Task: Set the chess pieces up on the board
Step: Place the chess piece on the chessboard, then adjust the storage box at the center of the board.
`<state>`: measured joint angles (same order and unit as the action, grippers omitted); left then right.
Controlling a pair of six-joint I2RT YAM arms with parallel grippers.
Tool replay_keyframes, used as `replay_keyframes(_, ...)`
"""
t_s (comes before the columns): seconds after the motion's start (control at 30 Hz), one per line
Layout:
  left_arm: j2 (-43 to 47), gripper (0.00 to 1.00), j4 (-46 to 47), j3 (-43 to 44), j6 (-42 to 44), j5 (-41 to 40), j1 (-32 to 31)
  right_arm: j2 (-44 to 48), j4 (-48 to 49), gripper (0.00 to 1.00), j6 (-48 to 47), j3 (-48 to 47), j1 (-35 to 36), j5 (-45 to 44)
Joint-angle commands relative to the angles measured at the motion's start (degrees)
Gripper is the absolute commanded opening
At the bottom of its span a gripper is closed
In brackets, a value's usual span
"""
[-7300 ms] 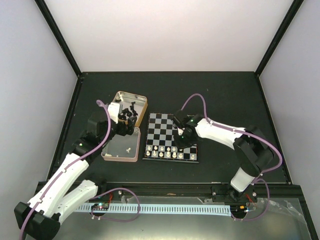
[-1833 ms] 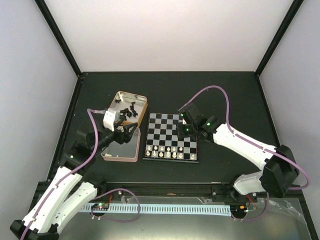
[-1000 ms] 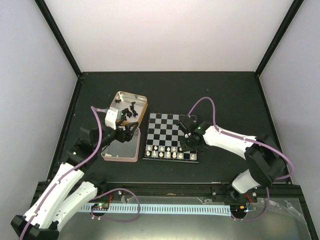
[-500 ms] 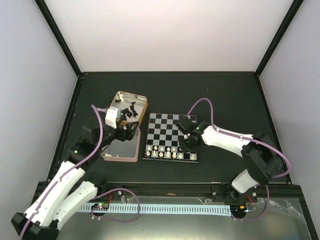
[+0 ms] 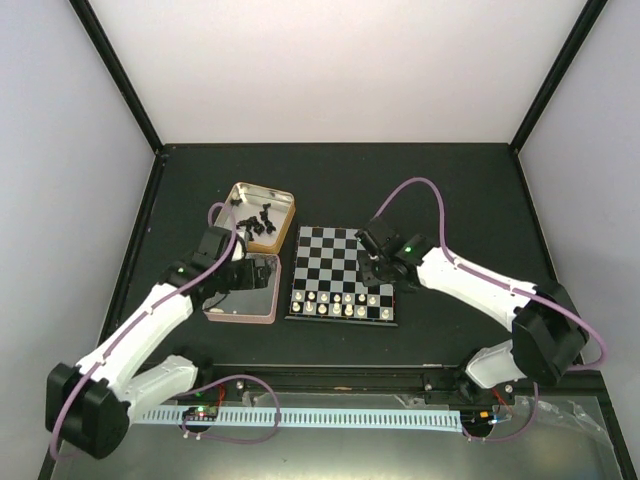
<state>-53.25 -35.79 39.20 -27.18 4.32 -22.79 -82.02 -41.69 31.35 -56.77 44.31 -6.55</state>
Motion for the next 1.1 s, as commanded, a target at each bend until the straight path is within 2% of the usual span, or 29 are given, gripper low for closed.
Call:
replay_keyframes(0.0, -6.1, 0.80, -10.9, 4.6, -2.8, 1.1, 2.0, -1.5, 1.9, 0.32, -2.7, -2.3, -0.1, -4.4)
replay_keyframes(0.2, -19.5, 0.55, -22.3, 11.5, 1.3, 6.4, 3.5, -5.4, 2.0, 0.30, -5.3, -4.6, -1.3, -6.6)
replay_keyframes(0.33, -27.9, 0.49, -27.3, 14.6, 3.5, 6.4, 3.7, -8.2, 2.2, 0.30, -5.5, -5.4, -3.0, -8.7)
replay_keyframes(0.47, -32.4, 0.50, -30.6, 16.8, 6.1, 5.9, 3.9, -11.4, 1.8, 0.29, -5.4, -6.8, -4.1, -10.4)
replay_keyframes(0.63, -33.3, 0.51, -26.2, 19.0, 5.7, 7.0, 4.0, -14.3, 1.7, 0.29, -6.3, -8.8, -5.4, -10.1)
replay_keyframes(0.73, -33.4, 0.57, -23.6, 21.2, 4.8, 0.7, 4.8, -14.0, 1.8, 0.29, -6.8, -9.7, -5.7, -10.4)
replay_keyframes(0.8, -34.3, 0.62, -22.0, 22.7, 5.1, -3.7, 6.9, -13.2, 2.2, 0.29, -6.9, -9.4, -5.8, -11.0)
replay_keyframes(0.9, -35.9, 0.70, -19.6, 24.3, 5.6, -4.0, 12.4, -11.7, 3.0, 0.29, -6.3, -8.0, -5.9, -11.6)
replay_keyframes(1.07, -40.0, 0.68, -16.6, 23.5, 6.0, -6.5, 17.2, -10.3, 3.5, 0.29, -5.4, -7.0, -5.8, -10.8)
